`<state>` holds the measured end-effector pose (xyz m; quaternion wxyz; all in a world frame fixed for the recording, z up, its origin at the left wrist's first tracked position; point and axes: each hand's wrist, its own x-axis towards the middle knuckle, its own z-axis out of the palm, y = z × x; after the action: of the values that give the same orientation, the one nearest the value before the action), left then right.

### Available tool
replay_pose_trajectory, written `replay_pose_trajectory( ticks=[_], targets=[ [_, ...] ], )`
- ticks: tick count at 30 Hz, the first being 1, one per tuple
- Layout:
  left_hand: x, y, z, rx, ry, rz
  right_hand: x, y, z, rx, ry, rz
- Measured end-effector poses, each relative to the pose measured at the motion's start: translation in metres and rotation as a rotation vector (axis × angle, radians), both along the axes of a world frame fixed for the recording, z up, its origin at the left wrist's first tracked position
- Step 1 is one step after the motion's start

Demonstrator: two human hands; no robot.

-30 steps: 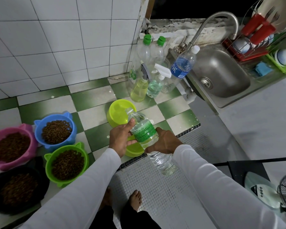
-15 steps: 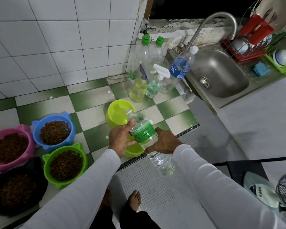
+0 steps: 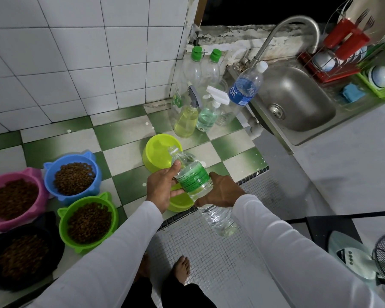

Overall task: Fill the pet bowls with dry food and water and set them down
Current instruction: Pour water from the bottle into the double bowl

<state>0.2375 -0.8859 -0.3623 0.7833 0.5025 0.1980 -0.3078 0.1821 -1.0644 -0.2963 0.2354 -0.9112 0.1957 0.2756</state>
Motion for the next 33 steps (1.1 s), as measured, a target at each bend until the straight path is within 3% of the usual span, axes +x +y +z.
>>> replay_pose_trajectory(
  ticks=[33],
  targets=[
    [-0.0008, 0.0018, 0.0029, -0.002, 0.016, 0.023, 0.0004, 0.0019, -0.0001, -0.008, 0.016, -0.005]
  ],
)
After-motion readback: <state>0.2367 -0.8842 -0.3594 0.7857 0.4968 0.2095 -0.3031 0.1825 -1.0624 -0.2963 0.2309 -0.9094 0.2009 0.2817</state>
